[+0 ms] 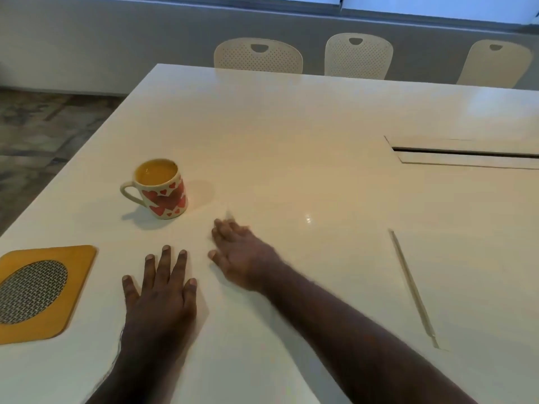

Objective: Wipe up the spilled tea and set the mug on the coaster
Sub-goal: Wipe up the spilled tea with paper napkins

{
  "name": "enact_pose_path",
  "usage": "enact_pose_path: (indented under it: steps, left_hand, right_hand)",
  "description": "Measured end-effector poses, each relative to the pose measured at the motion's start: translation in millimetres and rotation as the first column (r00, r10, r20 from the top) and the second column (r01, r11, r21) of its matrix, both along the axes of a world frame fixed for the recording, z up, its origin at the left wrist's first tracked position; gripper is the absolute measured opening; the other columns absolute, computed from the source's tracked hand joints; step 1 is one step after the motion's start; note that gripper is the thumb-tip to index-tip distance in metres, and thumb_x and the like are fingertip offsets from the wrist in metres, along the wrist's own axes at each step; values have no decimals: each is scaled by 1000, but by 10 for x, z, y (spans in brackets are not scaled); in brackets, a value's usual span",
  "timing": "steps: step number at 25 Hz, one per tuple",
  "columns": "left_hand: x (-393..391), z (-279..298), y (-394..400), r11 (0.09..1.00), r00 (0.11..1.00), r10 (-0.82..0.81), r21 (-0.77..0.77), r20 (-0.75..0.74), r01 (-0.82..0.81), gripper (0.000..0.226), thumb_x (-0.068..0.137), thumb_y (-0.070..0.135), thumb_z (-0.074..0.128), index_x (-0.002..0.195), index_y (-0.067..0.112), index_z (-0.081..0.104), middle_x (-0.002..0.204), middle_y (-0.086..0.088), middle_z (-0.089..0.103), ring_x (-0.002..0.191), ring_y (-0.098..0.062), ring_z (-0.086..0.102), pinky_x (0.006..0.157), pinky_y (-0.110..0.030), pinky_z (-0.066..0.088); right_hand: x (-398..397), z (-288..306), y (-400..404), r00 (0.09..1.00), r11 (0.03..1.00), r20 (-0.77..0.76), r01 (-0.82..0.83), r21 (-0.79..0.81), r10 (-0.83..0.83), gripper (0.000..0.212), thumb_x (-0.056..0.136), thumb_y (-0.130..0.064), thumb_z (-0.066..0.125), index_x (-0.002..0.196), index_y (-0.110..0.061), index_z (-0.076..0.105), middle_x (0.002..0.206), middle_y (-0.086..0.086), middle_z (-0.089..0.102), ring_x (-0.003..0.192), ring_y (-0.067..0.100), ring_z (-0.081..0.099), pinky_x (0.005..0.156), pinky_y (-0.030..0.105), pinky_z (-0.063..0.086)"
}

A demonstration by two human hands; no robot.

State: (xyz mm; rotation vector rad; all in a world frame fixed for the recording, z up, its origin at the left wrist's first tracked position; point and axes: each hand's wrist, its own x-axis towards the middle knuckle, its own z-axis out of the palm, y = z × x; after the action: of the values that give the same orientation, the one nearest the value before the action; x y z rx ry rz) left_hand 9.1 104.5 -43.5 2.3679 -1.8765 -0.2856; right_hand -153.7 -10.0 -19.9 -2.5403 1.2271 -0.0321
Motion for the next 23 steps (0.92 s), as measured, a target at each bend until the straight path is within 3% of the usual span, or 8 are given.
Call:
enact_pose_path:
  steps: [2,5,8,10,13,19,21,23]
  left_hand:
    - [13,-3,10,1000,1000,-17,-21,25,18,63,95,51,7,153,34,-10,162,2,-18,150,-23,-15,116,-58,-7]
    - [19,-4,10,999,1000,-16,-42,-16,15,60,98,47,11,154,35,-8,162,6,-17,150,-19,-15,117,-56,-8]
    - [7,-4,27,998,999,-20,-58,-43,18,61,95,48,5,154,34,-7,162,7,-14,149,-17,-15,117,-53,-10]
    - [13,5,29,998,999,-17,-57,-41,15,64,92,50,3,154,34,-6,162,6,-14,149,-18,-15,116,-54,-10]
    - [-3,0,26,998,999,-12,-56,-33,10,64,93,49,4,154,33,-6,163,5,-14,149,-19,-15,117,-55,-9]
    - [11,-15,24,998,999,-11,-58,-51,8,59,99,46,12,154,33,-5,163,5,-12,150,-19,-14,118,-56,-7]
    - [15,-7,28,998,999,-19,-53,-43,17,63,95,49,7,154,32,-5,163,5,-13,149,-19,-14,117,-55,-8]
    - [15,4,32,999,999,-20,-51,-29,19,66,92,52,4,154,32,-5,162,4,-14,149,-19,-14,117,-55,-8]
  right_hand:
    - [56,-62,593,979,980,40,-197,-37,198,60,102,-44,23,153,-13,25,163,6,15,151,23,11,114,33,2]
    - [-430,-77,672,983,979,16,-182,-92,184,56,104,-39,25,153,-12,28,163,6,17,151,19,11,115,25,-6]
    - [-1111,-4,-56,978,979,-65,199,-35,-200,54,107,-33,22,155,-9,19,165,9,4,152,17,-1,119,27,-2]
    - [-1510,96,-523,862,862,-77,504,46,-500,55,106,-33,21,155,-7,18,165,9,2,152,18,-2,122,37,8]
    - [-1553,106,-892,761,762,-115,646,48,-638,57,104,-34,21,154,-5,19,165,13,2,151,27,-2,121,45,11]
    - [-153,-41,-376,987,987,-3,163,15,-163,60,104,-36,25,154,-4,19,164,13,9,151,28,4,120,39,11]
    - [233,-117,-8,994,994,-23,-112,-17,111,61,102,-39,21,155,-11,15,164,8,7,151,23,4,119,38,7]
    - [299,-147,60,988,987,-12,-156,20,157,59,101,-40,21,155,-19,15,165,-1,7,151,18,4,118,37,8]
